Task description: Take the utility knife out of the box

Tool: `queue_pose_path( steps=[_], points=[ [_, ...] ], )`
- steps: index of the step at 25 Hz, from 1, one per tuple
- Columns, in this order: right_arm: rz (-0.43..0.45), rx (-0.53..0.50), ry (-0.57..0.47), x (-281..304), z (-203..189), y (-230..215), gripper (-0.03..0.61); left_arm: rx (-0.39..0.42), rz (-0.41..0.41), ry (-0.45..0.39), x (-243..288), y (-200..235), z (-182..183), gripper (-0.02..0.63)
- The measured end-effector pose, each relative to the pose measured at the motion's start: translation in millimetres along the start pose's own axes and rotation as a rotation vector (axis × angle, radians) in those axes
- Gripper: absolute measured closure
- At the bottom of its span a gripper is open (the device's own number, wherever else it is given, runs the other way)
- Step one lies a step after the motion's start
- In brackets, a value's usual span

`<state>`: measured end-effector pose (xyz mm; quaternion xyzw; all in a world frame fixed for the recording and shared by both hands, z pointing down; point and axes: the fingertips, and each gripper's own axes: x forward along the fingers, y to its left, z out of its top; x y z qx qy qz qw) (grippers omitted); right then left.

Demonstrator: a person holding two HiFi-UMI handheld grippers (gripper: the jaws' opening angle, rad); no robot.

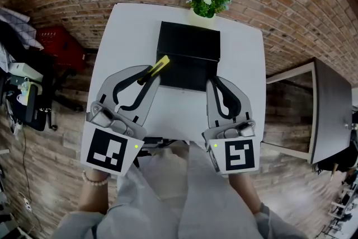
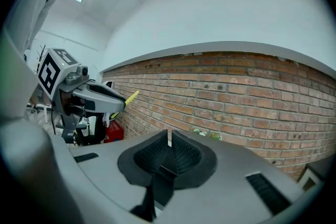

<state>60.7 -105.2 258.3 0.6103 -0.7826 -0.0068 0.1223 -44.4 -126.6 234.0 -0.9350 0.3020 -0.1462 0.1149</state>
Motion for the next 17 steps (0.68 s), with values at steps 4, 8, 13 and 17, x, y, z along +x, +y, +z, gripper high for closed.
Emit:
queue_pose_path(
  steps=[4, 8, 13, 17],
  points=[
    [0.001, 0.001, -0.001, 0.3, 0.1, 1.6, 0.523, -0.001, -0.002, -0.001, -0.8, -0.1, -1.0, 0.548],
    [0.005, -0.008, 0.013, 0.4, -2.8, 2.9, 0.523, -0.001, -0.003, -0.001, -0.7, -0.4, -2.5, 0.548],
    [-0.003, 0.003, -0.008, 2.0, 0.9, 3.3, 0.524, -0.001, -0.005, -0.003, -1.0, 0.5, -2.2, 0.548],
    [0.007, -0.01, 0.013, 2.9, -2.4, 4.4, 0.524, 0.002, -0.007, -0.003, -0.8, 1.6, -0.8, 0.548]
  ],
)
